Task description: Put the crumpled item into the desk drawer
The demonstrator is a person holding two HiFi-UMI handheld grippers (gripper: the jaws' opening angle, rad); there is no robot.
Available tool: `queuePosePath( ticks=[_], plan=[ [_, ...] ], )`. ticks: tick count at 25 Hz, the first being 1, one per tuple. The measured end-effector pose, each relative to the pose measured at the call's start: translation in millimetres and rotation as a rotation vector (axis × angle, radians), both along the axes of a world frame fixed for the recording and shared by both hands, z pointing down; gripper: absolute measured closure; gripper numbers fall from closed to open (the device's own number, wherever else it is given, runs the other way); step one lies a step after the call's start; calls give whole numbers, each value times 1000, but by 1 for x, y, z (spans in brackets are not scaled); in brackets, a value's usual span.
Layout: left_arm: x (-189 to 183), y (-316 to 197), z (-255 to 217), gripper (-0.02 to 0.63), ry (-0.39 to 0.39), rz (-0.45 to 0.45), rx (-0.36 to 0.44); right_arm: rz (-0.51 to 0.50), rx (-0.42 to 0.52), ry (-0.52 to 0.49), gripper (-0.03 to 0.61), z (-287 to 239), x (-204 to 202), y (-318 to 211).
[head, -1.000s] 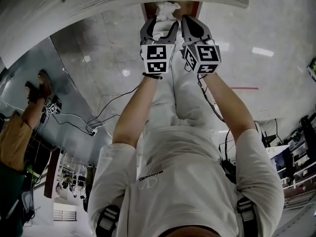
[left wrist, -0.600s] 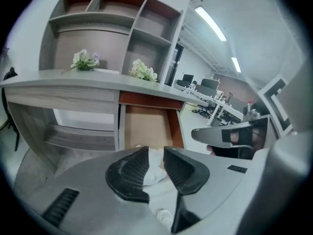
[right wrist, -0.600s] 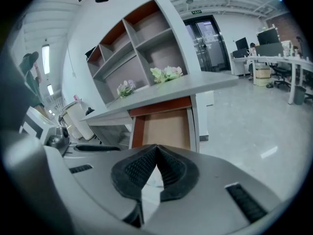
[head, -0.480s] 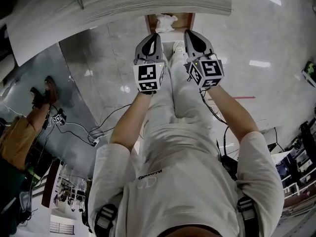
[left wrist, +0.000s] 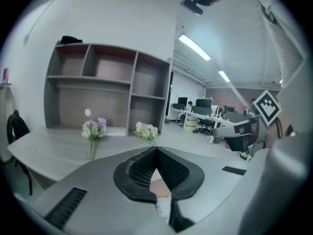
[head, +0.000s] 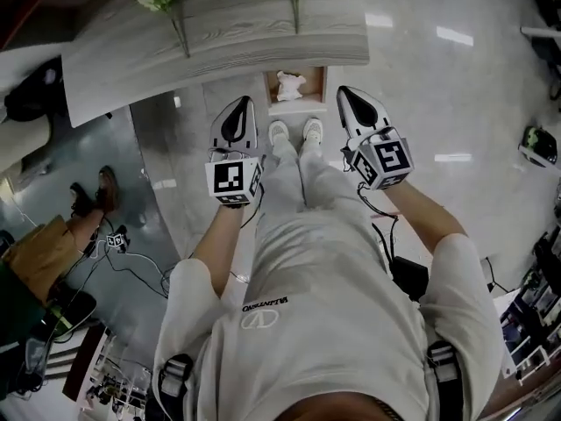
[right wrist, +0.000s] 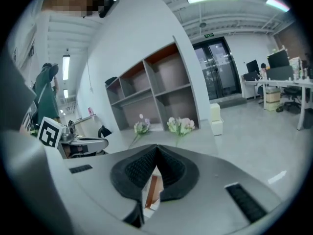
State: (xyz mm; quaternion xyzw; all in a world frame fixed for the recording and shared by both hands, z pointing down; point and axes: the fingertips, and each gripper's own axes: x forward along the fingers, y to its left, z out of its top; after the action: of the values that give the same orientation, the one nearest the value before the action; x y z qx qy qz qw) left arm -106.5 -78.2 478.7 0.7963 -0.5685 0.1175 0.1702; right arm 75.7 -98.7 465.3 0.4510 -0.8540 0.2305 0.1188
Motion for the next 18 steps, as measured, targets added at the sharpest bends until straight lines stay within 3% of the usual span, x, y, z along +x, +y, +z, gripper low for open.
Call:
queuePosePath(
  ticks=[7, 18],
  plan=[
    [-15, -1, -131, 612, -19, -37, 213, 52, 170, -31, 577, -125, 29, 1],
    [-42, 5, -239, 612, -49, -105, 394, 143, 330, -34, 577, -229, 66, 12]
  ],
)
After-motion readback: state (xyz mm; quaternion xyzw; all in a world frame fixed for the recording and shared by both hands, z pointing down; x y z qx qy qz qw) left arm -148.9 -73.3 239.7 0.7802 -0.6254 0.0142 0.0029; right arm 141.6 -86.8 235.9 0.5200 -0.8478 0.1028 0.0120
